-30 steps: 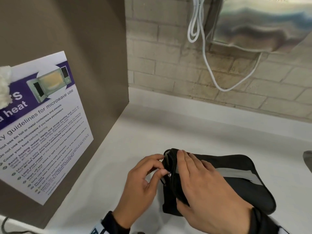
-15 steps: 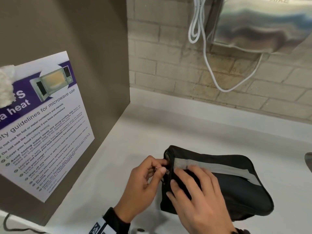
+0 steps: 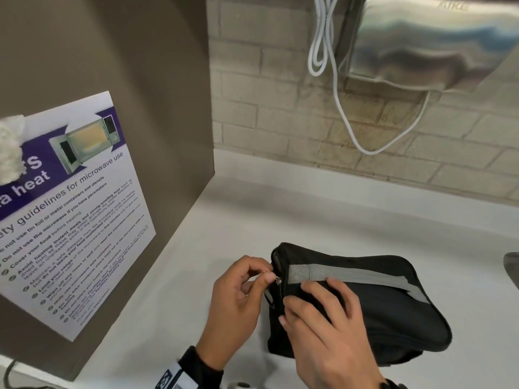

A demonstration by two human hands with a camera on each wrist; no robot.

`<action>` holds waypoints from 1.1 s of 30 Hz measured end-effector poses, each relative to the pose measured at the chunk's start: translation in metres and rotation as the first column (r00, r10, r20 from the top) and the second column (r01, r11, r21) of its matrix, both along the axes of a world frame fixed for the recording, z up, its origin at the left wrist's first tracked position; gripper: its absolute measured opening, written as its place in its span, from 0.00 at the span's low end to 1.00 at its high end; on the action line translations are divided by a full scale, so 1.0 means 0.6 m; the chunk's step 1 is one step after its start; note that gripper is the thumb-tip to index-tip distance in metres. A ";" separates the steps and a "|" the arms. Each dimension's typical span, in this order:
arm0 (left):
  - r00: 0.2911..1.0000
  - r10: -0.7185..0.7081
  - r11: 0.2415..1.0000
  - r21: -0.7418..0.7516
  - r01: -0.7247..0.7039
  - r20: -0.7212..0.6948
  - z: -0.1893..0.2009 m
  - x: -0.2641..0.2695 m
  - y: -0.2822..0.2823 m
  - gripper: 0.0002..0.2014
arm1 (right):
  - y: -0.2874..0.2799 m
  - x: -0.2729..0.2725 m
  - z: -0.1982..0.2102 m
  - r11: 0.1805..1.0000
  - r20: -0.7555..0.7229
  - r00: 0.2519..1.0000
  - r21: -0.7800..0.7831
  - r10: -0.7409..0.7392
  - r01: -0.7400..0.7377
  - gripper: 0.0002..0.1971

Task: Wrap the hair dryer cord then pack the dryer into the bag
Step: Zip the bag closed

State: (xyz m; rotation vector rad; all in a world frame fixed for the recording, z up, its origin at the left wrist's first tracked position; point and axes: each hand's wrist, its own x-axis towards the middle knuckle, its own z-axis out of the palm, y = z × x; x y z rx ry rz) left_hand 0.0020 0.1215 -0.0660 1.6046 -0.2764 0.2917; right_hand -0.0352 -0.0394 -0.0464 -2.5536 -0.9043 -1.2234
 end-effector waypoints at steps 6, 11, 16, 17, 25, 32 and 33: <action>1.000 0.019 0.999 -0.037 -0.019 0.001 0.000 0.001 -0.002 0.05 | 0.001 0.001 0.003 1.000 -0.009 1.000 0.000 -0.007 0.007 0.06; 0.999 0.038 0.998 -0.043 -0.038 -0.001 0.001 0.017 0.002 0.05 | 0.001 0.003 -0.005 0.998 -0.001 0.998 -0.016 0.061 -0.061 0.14; 0.999 0.041 0.998 -0.037 -0.042 -0.027 0.002 0.024 0.004 0.02 | 0.008 0.000 -0.005 0.999 0.013 0.999 0.009 0.041 -0.041 0.08; 0.998 0.052 0.998 -0.044 -0.054 -0.041 0.002 0.026 0.002 0.02 | 0.009 0.001 -0.006 0.999 0.016 0.999 0.012 0.035 -0.035 0.08; 0.986 0.097 0.993 -0.049 -0.105 -0.138 0.012 0.049 0.014 0.01 | 0.013 -0.007 -0.008 0.999 -0.056 0.997 0.029 0.043 -0.042 0.04; 0.932 -0.250 0.968 -0.045 0.247 -0.263 -0.041 -0.018 0.045 0.31 | -0.001 -0.013 0.008 0.995 -0.164 0.983 0.068 0.077 -0.067 0.05; 0.911 -0.305 0.951 -0.034 0.308 -0.275 -0.054 -0.030 0.051 0.33 | -0.003 -0.014 0.006 0.994 -0.184 0.979 0.074 0.088 -0.076 0.06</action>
